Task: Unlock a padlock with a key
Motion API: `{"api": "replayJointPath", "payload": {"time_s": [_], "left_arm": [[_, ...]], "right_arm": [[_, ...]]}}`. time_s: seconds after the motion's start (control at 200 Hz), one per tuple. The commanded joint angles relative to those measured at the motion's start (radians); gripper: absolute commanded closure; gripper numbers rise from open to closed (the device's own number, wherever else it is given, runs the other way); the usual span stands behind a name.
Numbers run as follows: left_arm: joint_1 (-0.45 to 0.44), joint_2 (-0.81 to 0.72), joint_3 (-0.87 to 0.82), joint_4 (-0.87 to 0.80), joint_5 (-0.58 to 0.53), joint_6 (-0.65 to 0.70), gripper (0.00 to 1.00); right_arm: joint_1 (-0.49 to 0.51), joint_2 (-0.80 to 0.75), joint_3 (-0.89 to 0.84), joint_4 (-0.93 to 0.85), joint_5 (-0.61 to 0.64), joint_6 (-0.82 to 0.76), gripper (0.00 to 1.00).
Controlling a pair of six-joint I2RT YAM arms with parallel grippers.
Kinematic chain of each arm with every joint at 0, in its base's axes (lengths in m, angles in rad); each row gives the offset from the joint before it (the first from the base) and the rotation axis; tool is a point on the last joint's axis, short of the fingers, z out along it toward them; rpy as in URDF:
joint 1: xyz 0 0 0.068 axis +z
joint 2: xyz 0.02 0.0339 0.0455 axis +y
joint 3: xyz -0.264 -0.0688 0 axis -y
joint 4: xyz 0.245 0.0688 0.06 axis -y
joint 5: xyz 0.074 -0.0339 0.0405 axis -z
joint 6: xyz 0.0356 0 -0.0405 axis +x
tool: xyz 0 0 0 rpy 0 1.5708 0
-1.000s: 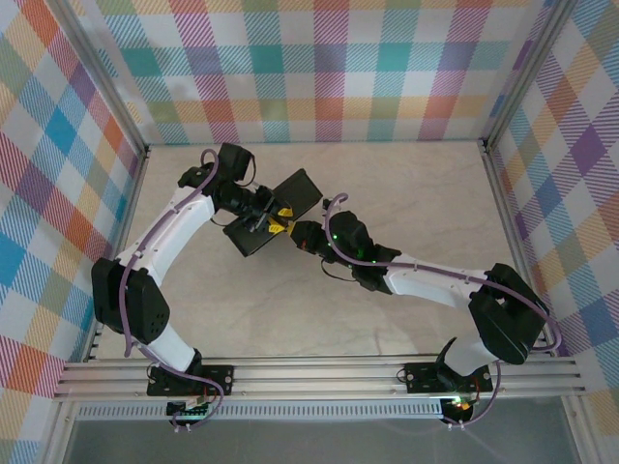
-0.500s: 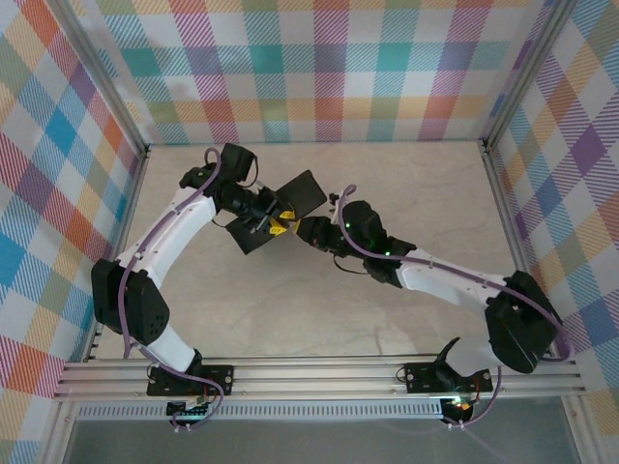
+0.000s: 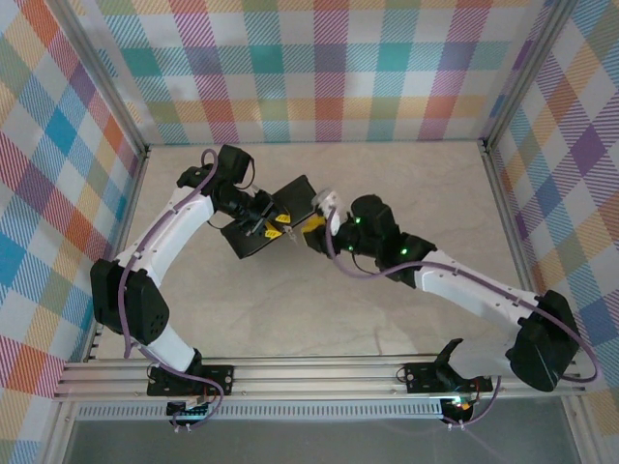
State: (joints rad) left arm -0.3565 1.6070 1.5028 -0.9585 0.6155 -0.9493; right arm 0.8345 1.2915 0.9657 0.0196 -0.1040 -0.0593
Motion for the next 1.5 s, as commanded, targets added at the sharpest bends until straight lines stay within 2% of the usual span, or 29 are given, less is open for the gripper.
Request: {"api": "replayJointPath", "payload": {"time_s": [0.0, 0.13, 0.39, 1.185, 1.495], "left_arm": [[0.005, -0.036, 0.056, -0.005, 0.042, 0.027, 1.0], [0.005, -0.04, 0.06, -0.02, 0.043, 0.027, 1.0], [0.005, -0.036, 0.087, -0.023, 0.049, 0.028, 1.0], [0.007, -0.025, 0.122, -0.031, 0.093, 0.047, 1.0], [0.01, -0.028, 0.119, -0.037, 0.089, 0.052, 1.0]], "right_arm": [[0.052, 0.023, -0.036, 0.086, 0.092, -0.409, 0.73], [0.089, 0.072, -0.066, 0.228, 0.157, -0.614, 0.74], [0.09, 0.154, -0.057, 0.322, 0.193, -0.778, 0.77], [0.089, 0.263, -0.046, 0.412, 0.252, -0.901, 0.75], [0.088, 0.266, -0.029, 0.434, 0.247, -0.898, 0.82]]}}
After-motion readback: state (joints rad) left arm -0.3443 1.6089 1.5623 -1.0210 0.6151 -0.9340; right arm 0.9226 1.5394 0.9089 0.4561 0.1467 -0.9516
